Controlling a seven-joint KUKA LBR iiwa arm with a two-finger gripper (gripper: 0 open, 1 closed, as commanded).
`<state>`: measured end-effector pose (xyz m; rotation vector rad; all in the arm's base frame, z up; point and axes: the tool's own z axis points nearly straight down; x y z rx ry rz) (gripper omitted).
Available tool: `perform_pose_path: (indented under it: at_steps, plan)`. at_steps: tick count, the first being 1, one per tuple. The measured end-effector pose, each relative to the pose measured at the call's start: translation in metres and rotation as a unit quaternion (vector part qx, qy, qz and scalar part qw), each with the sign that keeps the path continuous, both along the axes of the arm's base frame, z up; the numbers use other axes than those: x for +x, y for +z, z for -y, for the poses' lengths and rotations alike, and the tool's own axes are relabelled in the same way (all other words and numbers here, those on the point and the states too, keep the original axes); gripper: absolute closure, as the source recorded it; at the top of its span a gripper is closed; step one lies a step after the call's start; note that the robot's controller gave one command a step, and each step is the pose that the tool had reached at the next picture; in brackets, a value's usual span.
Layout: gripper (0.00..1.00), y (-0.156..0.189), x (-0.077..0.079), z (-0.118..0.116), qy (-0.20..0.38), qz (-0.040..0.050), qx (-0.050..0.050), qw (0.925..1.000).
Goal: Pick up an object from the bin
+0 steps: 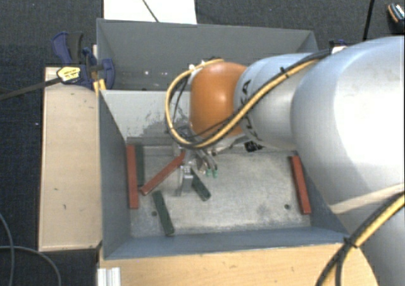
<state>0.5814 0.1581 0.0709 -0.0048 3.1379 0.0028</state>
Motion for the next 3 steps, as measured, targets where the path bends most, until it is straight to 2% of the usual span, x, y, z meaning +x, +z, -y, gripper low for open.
perform_pose_path:
  at_steps: [1, 2, 3]
  plan:
    - [0.0, 0.0, 0.006, -0.027, 0.044, 0.0013, 0.0, 0.9991]
    - [1.0, 0.0, 0.006, -0.026, 0.043, -0.0007, -0.001, 0.9991]
    - [1.0, 0.13, 0.0, -0.033, 0.051, 0.004, 0.001, 0.9987]
